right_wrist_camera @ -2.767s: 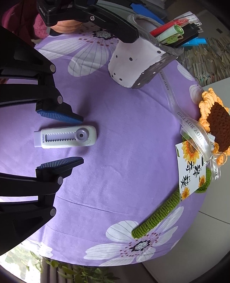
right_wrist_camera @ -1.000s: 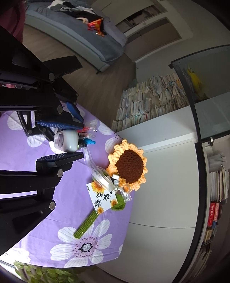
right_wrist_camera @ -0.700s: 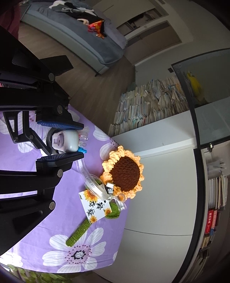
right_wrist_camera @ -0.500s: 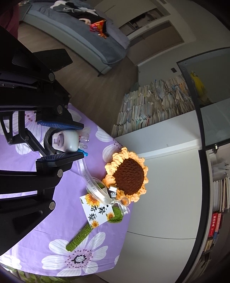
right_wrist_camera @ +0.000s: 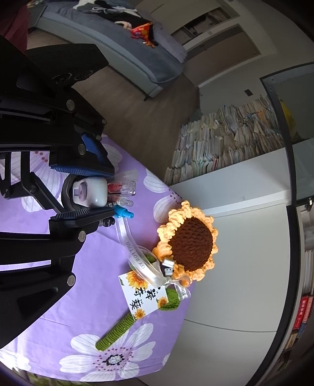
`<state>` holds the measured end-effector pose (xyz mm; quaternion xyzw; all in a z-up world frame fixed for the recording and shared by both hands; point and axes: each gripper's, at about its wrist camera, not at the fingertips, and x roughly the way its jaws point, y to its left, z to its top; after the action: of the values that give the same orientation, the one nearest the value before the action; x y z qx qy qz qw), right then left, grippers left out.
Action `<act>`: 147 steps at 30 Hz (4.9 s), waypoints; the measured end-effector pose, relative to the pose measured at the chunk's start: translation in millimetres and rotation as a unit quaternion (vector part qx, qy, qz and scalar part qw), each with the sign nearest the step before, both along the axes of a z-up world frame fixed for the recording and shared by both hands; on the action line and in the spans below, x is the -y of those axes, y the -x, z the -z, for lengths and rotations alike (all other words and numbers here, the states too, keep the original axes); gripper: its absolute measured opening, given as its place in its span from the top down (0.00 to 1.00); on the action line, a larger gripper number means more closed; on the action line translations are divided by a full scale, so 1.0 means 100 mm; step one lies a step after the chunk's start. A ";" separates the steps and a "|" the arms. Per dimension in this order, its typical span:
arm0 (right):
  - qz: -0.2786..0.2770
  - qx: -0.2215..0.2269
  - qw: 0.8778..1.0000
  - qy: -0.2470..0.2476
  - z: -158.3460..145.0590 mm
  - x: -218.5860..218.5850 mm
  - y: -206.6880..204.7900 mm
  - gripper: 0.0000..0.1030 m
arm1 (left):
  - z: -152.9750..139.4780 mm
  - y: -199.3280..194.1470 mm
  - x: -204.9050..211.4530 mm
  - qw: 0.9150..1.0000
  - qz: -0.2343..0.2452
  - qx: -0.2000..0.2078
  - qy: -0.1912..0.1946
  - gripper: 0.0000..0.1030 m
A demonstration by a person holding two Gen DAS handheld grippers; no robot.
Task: Organize stationery
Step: 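Lift the white correction tape and insert it into the cup with the right gripper, then open the right gripper and withdraw it from the cup, then lower the filled pen cup onto the table with the left gripper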
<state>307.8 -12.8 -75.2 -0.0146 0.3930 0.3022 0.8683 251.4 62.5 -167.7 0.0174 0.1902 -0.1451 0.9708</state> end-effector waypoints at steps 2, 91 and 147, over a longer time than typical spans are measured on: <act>-0.003 -0.022 1.000 -0.008 0.06 0.00 -0.04 0.74 | 0.00 -0.01 0.00 1.000 0.000 0.000 0.000 0.29; 0.195 0.074 0.978 -0.017 0.71 1.80 0.52 0.72 | -0.13 -0.21 1.01 0.998 0.006 -0.053 -0.043 0.33; 0.212 0.101 0.972 -0.014 0.38 1.76 0.91 0.72 | -0.67 0.48 0.86 0.993 -0.070 -0.018 -0.088 0.01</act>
<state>216.4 -188.9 -113.0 0.0501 0.2929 0.1139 0.9480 203.0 -23.1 -101.0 0.0867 0.2200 -0.0594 0.9698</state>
